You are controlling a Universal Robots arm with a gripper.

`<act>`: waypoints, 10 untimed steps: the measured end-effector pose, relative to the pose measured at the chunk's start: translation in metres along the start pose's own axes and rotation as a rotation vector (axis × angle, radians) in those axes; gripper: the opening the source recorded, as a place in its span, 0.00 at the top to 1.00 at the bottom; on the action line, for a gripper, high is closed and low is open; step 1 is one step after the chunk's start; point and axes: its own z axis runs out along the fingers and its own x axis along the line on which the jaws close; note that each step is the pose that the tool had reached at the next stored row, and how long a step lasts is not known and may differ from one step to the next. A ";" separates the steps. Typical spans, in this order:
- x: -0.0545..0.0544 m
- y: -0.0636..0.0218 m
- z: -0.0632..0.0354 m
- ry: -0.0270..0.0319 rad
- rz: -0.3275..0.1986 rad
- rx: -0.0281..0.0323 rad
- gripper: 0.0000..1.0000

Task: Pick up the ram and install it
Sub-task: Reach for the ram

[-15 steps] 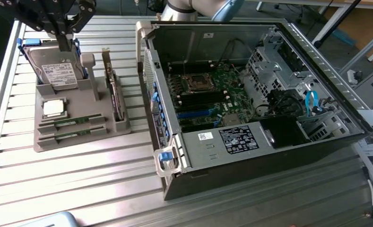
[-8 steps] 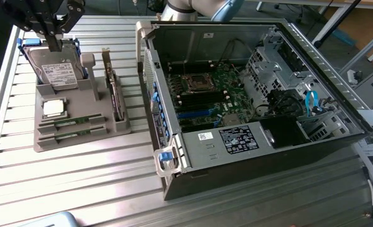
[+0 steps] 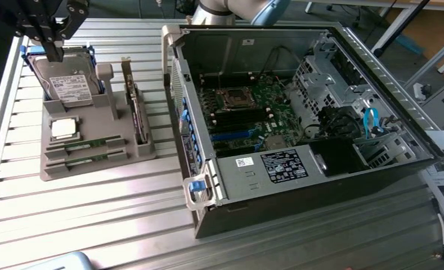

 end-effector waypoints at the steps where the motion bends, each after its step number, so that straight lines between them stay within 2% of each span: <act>1: 0.002 -0.0001 0.0000 0.0005 0.000 0.0000 0.89; 10: 0.003 -0.0003 0.0000 0.0011 0.000 0.0001 0.89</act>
